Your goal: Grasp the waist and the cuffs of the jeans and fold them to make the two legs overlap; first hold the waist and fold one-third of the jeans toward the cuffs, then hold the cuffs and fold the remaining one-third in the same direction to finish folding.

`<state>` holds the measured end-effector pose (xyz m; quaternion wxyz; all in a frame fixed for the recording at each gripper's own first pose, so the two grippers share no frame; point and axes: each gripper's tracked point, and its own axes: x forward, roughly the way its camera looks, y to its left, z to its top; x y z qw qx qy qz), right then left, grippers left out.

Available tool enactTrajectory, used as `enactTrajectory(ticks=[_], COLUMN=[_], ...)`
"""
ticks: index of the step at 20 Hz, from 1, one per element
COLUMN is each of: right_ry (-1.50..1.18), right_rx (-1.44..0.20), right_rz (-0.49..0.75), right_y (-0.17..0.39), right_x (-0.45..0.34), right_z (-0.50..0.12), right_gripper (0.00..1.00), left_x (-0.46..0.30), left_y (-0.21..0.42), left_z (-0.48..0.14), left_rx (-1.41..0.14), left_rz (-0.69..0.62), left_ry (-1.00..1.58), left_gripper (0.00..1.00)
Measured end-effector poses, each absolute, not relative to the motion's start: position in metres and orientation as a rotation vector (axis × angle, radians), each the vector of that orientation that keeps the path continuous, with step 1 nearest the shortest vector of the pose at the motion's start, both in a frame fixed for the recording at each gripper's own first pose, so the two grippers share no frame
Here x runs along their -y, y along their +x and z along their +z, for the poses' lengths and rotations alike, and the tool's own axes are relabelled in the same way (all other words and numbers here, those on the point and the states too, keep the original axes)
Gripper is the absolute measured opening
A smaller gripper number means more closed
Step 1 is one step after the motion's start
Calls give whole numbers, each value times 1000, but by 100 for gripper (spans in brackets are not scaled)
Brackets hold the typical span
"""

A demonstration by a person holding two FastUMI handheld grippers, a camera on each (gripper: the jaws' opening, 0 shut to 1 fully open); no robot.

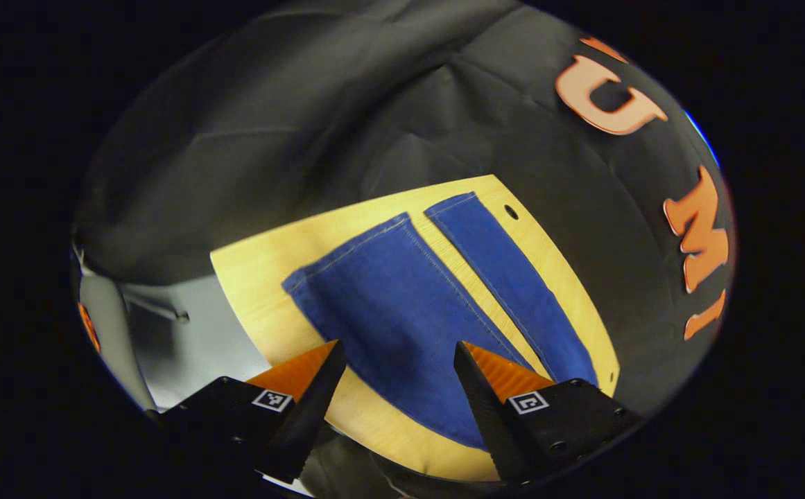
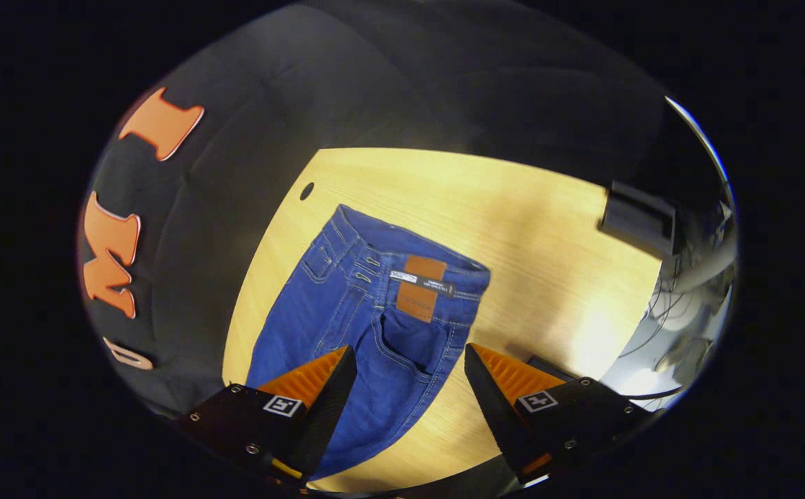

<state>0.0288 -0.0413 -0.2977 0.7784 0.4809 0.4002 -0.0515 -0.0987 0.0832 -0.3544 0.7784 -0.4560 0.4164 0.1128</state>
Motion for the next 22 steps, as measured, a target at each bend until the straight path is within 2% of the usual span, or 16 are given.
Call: enactTrajectory(ticks=[7, 11, 13, 14, 17, 18, 19, 22], right_ry=[1137, 1150, 1179, 1196, 1253, 1269, 1287, 1327], right_rx=[-920, -925, -919, -914, -892, -888, -881, -861], right_rz=[-89, -90, -86, -84, -81, -73, -67, -58], right_y=[29, 31, 35, 37, 42, 44, 45, 45], right_x=[26, 28, 28, 27, 28, 27, 27, 31], right_z=[-313, -318, -318, -318, -316, -317, -316, -317], right_gripper=[97, 97, 97, 97, 97, 96, 96, 94], left_x=[-117, -131, -140, -141, -140, -136, -133, -131], left_y=[-108, -78, -65, -63, -47, -45, -41, -43], left_z=[-382, -395, -397, -402, -407, -412, -416, -422], left_rx=[-895, -830, -790, -787, -768, -773, -783, -795], left_rz=[377, 359, 350, 342, 311, 306, 299, 300], left_ry=[-1248, -1315, -1346, -1349, -1372, -1381, -1389, -1356], left_gripper=[97, 96, 89, 89, 65, 61, 43, 5])
